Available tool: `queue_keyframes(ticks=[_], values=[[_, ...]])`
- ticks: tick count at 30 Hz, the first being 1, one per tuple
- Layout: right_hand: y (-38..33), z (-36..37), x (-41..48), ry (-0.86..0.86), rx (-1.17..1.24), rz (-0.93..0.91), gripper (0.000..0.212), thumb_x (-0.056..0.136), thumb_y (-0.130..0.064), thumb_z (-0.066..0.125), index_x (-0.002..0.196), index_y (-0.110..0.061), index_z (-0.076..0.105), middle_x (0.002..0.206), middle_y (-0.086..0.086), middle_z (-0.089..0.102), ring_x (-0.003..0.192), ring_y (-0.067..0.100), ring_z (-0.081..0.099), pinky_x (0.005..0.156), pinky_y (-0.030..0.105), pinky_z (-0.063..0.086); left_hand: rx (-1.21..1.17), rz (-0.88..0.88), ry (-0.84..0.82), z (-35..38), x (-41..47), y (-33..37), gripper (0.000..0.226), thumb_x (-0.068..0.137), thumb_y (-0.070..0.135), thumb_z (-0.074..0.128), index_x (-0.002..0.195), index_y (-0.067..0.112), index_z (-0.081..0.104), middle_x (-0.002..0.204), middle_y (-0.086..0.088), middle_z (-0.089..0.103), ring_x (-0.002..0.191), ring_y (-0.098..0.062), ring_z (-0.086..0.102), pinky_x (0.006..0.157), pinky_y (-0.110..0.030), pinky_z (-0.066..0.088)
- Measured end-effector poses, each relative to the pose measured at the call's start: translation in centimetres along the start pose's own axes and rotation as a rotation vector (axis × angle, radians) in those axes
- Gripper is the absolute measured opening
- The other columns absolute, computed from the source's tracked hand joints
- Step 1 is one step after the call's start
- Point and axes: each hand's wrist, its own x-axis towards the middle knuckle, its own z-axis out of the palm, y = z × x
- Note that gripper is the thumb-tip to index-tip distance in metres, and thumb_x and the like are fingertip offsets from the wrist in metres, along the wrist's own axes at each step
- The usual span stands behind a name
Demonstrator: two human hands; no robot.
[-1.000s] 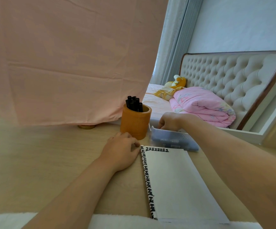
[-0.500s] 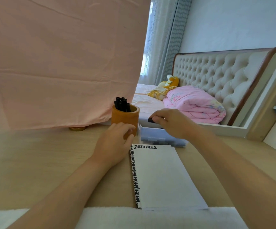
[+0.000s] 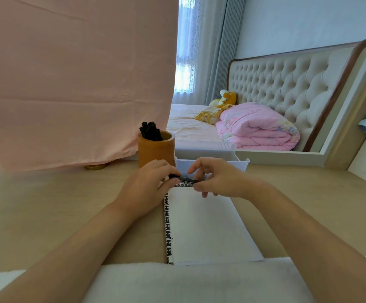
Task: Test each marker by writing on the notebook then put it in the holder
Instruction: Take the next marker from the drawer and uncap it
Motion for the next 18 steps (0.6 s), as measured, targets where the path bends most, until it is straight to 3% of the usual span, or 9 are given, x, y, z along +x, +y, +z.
queue_keyframes(ticks=[5, 10, 12, 15, 18], values=[[1.5, -0.5, -0.1, 0.036, 0.125, 0.02, 0.022, 0.086, -0.004, 0.071, 0.104, -0.016, 0.07, 0.079, -0.001, 0.071, 0.063, 0.016, 0.066, 0.052, 0.023, 0.048, -0.078, -0.144, 0.056, -0.3, -0.4, -1.2, 0.012, 0.094, 0.031, 0.061, 0.103, 0.031, 0.068, 0.092, 0.021, 0.061, 0.086, -0.002, 0.054, 0.072, -0.021, 0.043], [1.1, -0.8, -0.2, 0.133, 0.537, 0.016, 0.016, 0.09, -0.006, 0.068, 0.105, -0.01, 0.073, 0.075, 0.006, 0.069, 0.066, 0.019, 0.061, 0.061, 0.029, 0.052, -0.076, -0.146, -0.009, -0.2, -0.3, -0.6, 0.013, 0.094, 0.037, 0.06, 0.104, 0.036, 0.067, 0.086, 0.019, 0.062, 0.082, 0.0, 0.054, 0.065, -0.02, 0.042], [0.5, -0.5, -0.2, 0.134, 0.653, 0.013, 0.013, 0.094, -0.013, 0.063, 0.104, -0.009, 0.07, 0.085, 0.007, 0.071, 0.077, 0.024, 0.066, 0.072, 0.035, 0.056, -0.048, -0.093, -0.051, -0.2, -0.1, 0.1, 0.016, 0.093, 0.042, 0.057, 0.103, 0.037, 0.068, 0.085, 0.019, 0.062, 0.082, -0.001, 0.053, 0.064, -0.025, 0.046], [-0.4, 0.0, 0.1, 0.126, 0.711, -0.001, 0.015, 0.104, -0.02, 0.047, 0.106, -0.012, 0.06, 0.106, 0.014, 0.073, 0.102, 0.032, 0.07, 0.092, 0.048, 0.055, -0.034, -0.033, -0.096, -0.2, 0.1, 1.1, 0.024, 0.093, 0.049, 0.049, 0.102, 0.038, 0.068, 0.087, 0.021, 0.063, 0.084, -0.002, 0.052, 0.066, -0.032, 0.049], [-1.0, -0.1, 0.1, 0.141, 0.583, -0.023, 0.016, 0.107, -0.025, 0.039, 0.111, -0.019, 0.052, 0.086, 0.007, 0.069, 0.084, 0.025, 0.07, 0.085, 0.043, 0.056, -0.016, -0.044, -0.047, -0.2, 0.0, 0.8, 0.026, 0.094, 0.053, 0.044, 0.105, 0.039, 0.064, 0.092, 0.022, 0.063, 0.085, 0.0, 0.053, 0.066, -0.028, 0.05]])
